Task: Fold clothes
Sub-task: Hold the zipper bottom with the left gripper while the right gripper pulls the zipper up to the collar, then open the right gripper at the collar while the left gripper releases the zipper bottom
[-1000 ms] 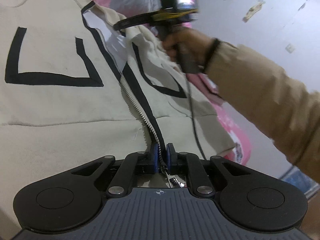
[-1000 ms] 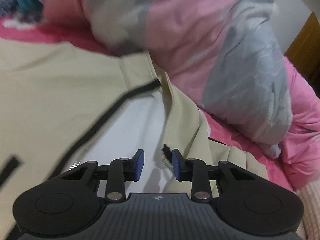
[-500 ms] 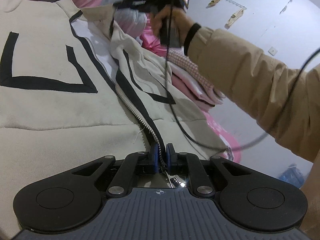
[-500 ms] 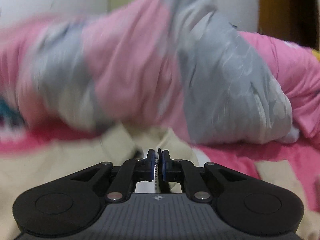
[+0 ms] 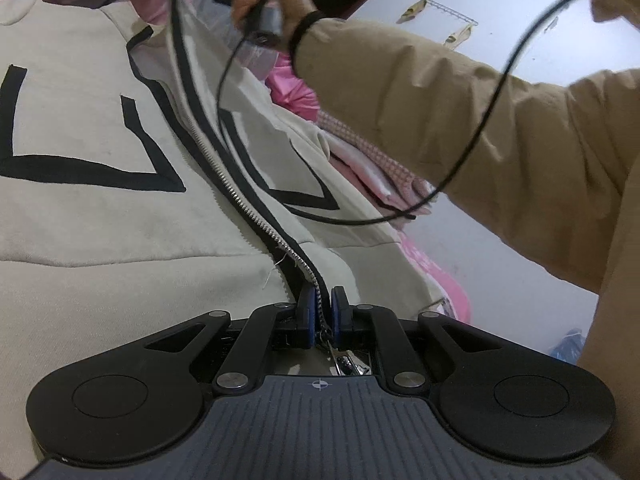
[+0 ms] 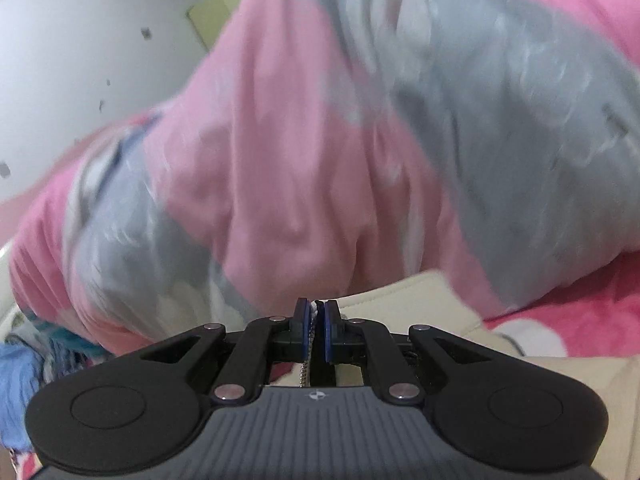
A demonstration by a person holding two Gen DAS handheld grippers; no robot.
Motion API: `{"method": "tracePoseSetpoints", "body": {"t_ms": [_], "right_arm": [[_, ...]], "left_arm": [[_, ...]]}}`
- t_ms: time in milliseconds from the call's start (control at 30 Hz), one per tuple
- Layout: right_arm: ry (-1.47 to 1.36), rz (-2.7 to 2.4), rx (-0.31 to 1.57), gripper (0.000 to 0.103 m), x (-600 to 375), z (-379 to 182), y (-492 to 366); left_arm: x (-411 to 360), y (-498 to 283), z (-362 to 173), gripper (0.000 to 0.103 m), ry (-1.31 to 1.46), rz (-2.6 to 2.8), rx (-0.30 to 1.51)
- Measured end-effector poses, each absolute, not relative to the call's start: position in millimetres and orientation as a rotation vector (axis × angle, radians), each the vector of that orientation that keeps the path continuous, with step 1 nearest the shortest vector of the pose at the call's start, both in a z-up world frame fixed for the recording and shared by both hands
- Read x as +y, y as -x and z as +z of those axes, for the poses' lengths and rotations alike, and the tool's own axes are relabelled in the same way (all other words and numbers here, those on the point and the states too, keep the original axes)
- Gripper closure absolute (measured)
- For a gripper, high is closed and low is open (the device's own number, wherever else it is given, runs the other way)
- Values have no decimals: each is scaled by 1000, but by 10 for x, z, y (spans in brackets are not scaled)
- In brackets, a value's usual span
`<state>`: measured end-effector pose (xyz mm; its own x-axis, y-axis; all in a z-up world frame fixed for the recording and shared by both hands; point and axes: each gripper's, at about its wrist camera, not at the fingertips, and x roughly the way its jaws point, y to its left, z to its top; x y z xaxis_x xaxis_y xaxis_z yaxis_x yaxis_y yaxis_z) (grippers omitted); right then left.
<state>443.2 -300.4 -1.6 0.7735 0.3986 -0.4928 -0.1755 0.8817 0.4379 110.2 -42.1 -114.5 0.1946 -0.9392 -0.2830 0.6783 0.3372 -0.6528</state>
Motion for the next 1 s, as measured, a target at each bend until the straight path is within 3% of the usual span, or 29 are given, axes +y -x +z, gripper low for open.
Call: {"method": "tracePoseSetpoints", "body": {"t_ms": [367, 567, 833, 1000], "right_arm": [[-203, 248, 760, 93, -2669, -713, -4812], [-110, 228, 784, 81, -2635, -285, -4627], [-26, 237, 594, 80, -3376, 972, -2983], [-75, 127, 566, 80, -3927, 1152, -1612]], "left_arm": [[-381, -1045, -1125, 94, 444, -1189, 724], [-353, -1012, -1111, 94, 457, -1191, 727], [-374, -998, -1052, 94, 484, -1160, 761], [-401, -991, -1004, 95, 465, -1119, 795]]}}
